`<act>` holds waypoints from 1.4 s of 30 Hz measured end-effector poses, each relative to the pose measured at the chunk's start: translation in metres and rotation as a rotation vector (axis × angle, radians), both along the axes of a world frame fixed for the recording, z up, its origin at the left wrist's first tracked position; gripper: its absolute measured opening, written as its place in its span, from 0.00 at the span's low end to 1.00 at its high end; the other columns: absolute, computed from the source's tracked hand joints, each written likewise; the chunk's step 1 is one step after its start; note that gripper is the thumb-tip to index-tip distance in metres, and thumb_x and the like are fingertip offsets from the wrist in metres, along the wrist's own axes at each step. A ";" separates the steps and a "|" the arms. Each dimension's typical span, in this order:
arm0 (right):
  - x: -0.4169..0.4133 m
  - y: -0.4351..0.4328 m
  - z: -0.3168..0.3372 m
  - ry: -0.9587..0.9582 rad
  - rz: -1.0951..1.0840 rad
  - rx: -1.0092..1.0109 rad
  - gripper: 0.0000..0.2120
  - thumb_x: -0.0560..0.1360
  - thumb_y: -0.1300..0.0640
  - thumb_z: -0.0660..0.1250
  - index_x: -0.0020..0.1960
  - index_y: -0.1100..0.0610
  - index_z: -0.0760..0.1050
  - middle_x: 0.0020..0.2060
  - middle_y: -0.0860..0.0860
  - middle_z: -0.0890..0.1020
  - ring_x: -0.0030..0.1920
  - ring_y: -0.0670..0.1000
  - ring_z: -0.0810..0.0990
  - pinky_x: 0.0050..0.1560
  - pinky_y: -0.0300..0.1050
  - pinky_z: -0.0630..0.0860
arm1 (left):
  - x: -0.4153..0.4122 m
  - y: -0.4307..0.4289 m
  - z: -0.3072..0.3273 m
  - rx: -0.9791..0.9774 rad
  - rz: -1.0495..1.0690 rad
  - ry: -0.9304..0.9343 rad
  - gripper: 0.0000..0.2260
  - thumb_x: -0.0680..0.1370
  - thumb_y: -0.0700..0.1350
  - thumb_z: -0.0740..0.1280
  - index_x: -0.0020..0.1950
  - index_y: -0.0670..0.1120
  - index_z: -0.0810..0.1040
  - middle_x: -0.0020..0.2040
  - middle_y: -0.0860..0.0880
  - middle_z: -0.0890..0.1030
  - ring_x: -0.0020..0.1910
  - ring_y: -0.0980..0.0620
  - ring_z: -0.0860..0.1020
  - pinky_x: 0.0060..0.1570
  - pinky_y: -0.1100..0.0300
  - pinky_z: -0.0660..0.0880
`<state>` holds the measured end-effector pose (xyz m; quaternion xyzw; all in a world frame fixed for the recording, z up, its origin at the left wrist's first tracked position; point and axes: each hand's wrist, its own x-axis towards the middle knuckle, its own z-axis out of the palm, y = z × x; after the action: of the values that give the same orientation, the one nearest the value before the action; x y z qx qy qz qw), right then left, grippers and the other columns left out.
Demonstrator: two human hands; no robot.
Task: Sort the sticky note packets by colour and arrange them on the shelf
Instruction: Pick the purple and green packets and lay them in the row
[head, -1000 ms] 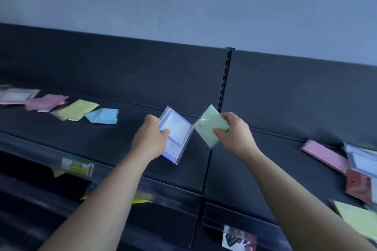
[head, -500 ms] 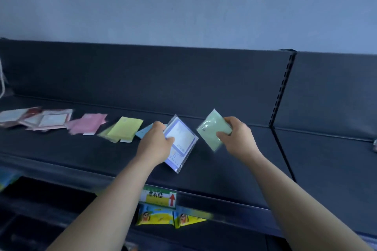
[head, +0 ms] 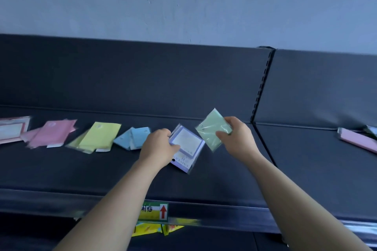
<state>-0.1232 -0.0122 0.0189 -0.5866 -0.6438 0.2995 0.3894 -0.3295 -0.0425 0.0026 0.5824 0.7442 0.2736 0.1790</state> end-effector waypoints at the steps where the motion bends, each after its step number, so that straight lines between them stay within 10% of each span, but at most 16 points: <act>1: 0.000 0.002 -0.001 0.005 0.008 0.005 0.16 0.75 0.60 0.64 0.62 0.52 0.72 0.44 0.43 0.78 0.35 0.44 0.77 0.24 0.29 0.69 | -0.001 0.001 -0.003 0.008 -0.003 -0.008 0.09 0.72 0.46 0.71 0.43 0.43 0.74 0.46 0.46 0.82 0.39 0.49 0.77 0.35 0.56 0.71; 17: -0.090 0.013 0.013 -0.017 0.317 0.062 0.16 0.73 0.57 0.72 0.56 0.52 0.70 0.49 0.45 0.78 0.35 0.47 0.77 0.29 0.37 0.69 | -0.069 -0.025 0.016 0.171 0.045 -0.067 0.20 0.81 0.48 0.61 0.73 0.45 0.68 0.62 0.51 0.79 0.62 0.50 0.75 0.61 0.54 0.71; 27: -0.213 0.011 0.011 0.023 0.443 0.074 0.14 0.72 0.58 0.73 0.53 0.51 0.73 0.49 0.46 0.81 0.41 0.53 0.81 0.38 0.42 0.78 | -0.174 -0.041 0.024 0.180 0.066 -0.147 0.06 0.78 0.47 0.67 0.52 0.46 0.78 0.46 0.52 0.81 0.42 0.53 0.79 0.42 0.58 0.75; 34: -0.267 0.005 0.012 0.058 0.315 0.054 0.16 0.74 0.59 0.71 0.58 0.51 0.71 0.46 0.46 0.78 0.44 0.43 0.79 0.32 0.27 0.72 | -0.235 -0.037 0.032 0.159 -0.007 -0.120 0.09 0.78 0.47 0.68 0.57 0.47 0.78 0.48 0.55 0.79 0.48 0.55 0.78 0.44 0.63 0.71; 42: -0.253 -0.006 0.001 0.121 0.112 0.039 0.14 0.73 0.60 0.71 0.55 0.52 0.72 0.46 0.48 0.80 0.43 0.45 0.80 0.37 0.34 0.72 | -0.237 -0.024 0.012 0.088 -0.139 -0.006 0.14 0.80 0.48 0.65 0.65 0.48 0.76 0.61 0.52 0.79 0.59 0.53 0.76 0.59 0.57 0.73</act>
<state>-0.3763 -0.0179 0.0203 -0.5229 -0.6567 0.3432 0.4214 -0.5668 -0.0662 0.0150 0.6392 0.6888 0.2946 0.1737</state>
